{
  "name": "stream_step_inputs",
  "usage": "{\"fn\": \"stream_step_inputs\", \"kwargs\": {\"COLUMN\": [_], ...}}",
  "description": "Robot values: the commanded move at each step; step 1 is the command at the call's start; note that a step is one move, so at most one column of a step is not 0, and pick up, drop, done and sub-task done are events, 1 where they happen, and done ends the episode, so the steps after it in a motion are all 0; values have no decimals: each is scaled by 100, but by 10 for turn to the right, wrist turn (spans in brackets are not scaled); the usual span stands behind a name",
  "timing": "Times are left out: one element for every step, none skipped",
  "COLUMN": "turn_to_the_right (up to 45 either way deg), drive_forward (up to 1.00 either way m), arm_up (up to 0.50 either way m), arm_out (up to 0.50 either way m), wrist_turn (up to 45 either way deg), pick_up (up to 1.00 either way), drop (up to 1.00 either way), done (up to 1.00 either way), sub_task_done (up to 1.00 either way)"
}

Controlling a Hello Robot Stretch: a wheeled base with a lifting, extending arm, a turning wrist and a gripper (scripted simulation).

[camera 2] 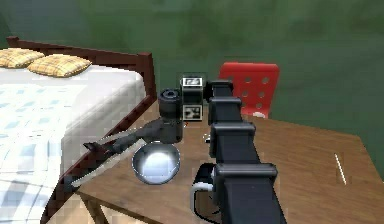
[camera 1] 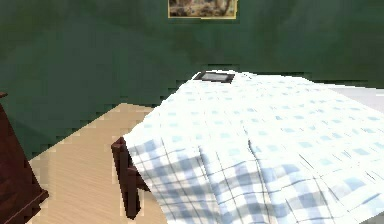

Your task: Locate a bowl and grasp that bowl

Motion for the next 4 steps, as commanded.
{"fn": "stream_step_inputs", "kwargs": {"turn_to_the_right": [0, 0, 0, 0], "drive_forward": [0, 0, 0, 0], "arm_up": [0, 0, -30, 0], "arm_out": [0, 0, 0, 0], "wrist_turn": [450, 120, 0, 0], "pick_up": [0, 0, 0, 100], "drop": [0, 0, 0, 0], "done": [0, 0, 0, 0], "sub_task_done": [0, 0, 0, 0]}}
